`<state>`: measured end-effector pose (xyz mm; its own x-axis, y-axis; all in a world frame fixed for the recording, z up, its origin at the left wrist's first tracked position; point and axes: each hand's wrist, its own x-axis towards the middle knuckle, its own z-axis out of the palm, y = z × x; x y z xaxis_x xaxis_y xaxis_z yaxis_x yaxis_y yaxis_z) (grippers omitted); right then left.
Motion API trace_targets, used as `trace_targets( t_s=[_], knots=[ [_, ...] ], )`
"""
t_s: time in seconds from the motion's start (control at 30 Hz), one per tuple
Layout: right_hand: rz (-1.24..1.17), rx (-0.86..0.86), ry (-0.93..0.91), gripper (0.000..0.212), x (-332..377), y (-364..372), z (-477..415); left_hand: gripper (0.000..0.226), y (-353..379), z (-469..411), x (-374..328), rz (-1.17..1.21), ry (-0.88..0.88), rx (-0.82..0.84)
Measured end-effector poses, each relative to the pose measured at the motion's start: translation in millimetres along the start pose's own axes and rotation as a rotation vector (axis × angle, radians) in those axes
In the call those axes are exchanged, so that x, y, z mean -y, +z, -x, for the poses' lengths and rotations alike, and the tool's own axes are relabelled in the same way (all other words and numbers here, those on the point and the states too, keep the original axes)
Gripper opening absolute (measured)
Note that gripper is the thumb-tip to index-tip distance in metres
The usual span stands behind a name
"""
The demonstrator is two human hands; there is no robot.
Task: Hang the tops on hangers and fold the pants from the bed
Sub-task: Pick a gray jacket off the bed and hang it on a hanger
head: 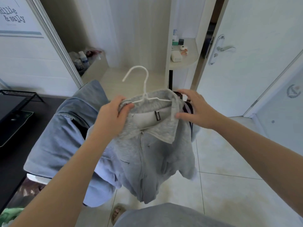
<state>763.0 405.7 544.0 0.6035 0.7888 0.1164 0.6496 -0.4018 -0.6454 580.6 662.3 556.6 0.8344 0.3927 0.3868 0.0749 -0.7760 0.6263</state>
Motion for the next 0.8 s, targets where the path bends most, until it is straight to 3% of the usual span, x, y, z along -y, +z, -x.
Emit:
trace_targets(
  t_s=[0.07, 0.1, 0.17, 0.27, 0.4, 0.5, 0.6, 0.67, 0.8],
  knots=[
    [-0.078, 0.085, 0.202, 0.078, -23.2, 3.2, 13.4, 0.02, -10.8, -2.2, 8.6, 0.003, -0.032, -0.038],
    [-0.07, 0.095, 0.276, 0.062, -32.8, 5.4, 16.8, 0.02, -13.7, -2.6, 11.9, 0.001, -0.039, -0.043],
    [0.05, 0.015, 0.368, 0.009, -45.3, 10.5, 16.3, 0.02, -14.0, -1.9, 15.4, -0.002, -0.031, -0.039],
    [0.043, -0.156, 0.396, 0.032, -48.3, 11.7, 13.9, 0.018, -11.5, -0.7, 18.9, -0.001, -0.009, -0.022],
    [-0.003, -0.417, 0.361, 0.023, -42.7, -6.3, 7.1, 0.013, -18.7, 0.0, 27.6, -0.101, 0.072, 0.068],
    [-0.035, -0.487, 0.354, 0.023, -28.9, -18.0, -9.3, 0.015, -24.0, 0.9, 25.3, -0.093, 0.106, 0.109],
    [0.113, -0.354, 0.319, 0.026, -9.9, -21.5, -20.2, 0.024, -25.9, -1.5, 18.1, 0.03, 0.052, 0.054],
    [0.039, -0.189, 0.129, 0.038, 12.5, -22.0, -19.9, 0.023, -24.2, -1.8, 7.2, 0.063, 0.068, 0.058],
    [0.039, 0.241, -0.054, 0.023, 56.2, -14.0, -15.1, 0.018, -11.2, -0.5, -17.0, 0.012, 0.097, 0.131]
  ],
)
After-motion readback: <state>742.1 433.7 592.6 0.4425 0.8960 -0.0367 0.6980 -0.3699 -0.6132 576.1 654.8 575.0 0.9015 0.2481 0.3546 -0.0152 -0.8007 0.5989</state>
